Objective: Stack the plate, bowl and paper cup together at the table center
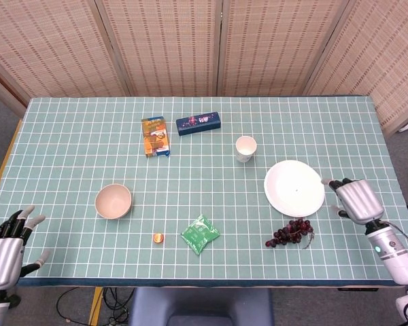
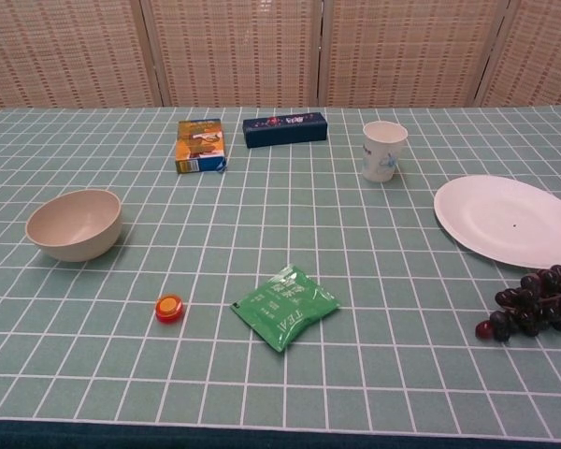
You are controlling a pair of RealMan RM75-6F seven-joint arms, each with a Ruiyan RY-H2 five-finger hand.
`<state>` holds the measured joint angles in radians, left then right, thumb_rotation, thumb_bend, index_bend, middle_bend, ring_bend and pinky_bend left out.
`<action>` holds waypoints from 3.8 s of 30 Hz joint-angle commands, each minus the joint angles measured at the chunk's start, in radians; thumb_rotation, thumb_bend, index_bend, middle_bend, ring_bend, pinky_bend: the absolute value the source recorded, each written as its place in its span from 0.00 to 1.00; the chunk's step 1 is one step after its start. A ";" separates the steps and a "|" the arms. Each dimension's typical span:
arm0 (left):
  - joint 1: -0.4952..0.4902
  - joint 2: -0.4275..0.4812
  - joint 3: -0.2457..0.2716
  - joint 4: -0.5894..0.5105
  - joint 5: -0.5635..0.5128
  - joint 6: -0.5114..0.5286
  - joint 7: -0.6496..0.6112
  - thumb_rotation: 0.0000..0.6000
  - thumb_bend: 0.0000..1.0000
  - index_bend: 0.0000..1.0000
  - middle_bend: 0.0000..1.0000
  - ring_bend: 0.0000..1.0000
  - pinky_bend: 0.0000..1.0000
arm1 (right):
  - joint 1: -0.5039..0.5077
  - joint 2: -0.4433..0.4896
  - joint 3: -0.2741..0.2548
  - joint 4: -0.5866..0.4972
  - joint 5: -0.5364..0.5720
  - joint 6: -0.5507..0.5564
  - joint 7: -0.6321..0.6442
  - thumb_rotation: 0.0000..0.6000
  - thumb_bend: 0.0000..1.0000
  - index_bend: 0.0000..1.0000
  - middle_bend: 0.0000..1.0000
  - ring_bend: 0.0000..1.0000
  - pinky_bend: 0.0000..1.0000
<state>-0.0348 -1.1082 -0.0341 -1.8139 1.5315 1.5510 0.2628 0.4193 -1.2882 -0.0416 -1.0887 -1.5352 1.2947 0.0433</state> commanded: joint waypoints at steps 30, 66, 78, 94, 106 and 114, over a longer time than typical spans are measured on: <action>0.013 0.005 0.012 0.001 -0.002 0.005 -0.031 1.00 0.22 0.22 0.10 0.11 0.19 | -0.033 -0.418 0.000 0.601 -0.063 -0.013 0.213 1.00 0.04 0.52 0.47 0.41 0.53; 0.017 0.007 0.010 0.020 -0.007 0.008 -0.060 1.00 0.22 0.22 0.10 0.11 0.19 | 0.084 -0.459 0.049 0.673 -0.058 -0.032 0.246 1.00 0.40 0.57 0.49 0.44 0.53; 0.015 0.015 0.008 0.018 -0.007 0.007 -0.078 1.00 0.22 0.21 0.10 0.11 0.19 | 0.121 -0.345 0.110 0.527 -0.060 0.157 0.191 1.00 0.44 0.61 0.51 0.46 0.53; 0.012 0.018 0.007 0.010 0.003 0.008 -0.085 1.00 0.22 0.21 0.10 0.11 0.19 | 0.133 0.000 0.102 -0.198 -0.162 0.216 -0.023 1.00 0.44 0.61 0.51 0.46 0.53; 0.015 0.026 0.008 -0.004 0.011 0.017 -0.073 1.00 0.22 0.21 0.10 0.11 0.19 | 0.276 -0.139 0.141 -0.188 -0.197 0.032 -0.076 1.00 0.44 0.61 0.51 0.46 0.53; 0.022 0.034 0.009 -0.008 0.010 0.027 -0.073 1.00 0.22 0.21 0.10 0.10 0.19 | 0.387 -0.323 0.177 0.033 -0.196 -0.042 -0.042 1.00 0.44 0.61 0.51 0.46 0.53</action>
<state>-0.0134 -1.0748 -0.0256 -1.8220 1.5414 1.5774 0.1897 0.7662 -1.5552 0.1218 -1.1204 -1.7277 1.2791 -0.0116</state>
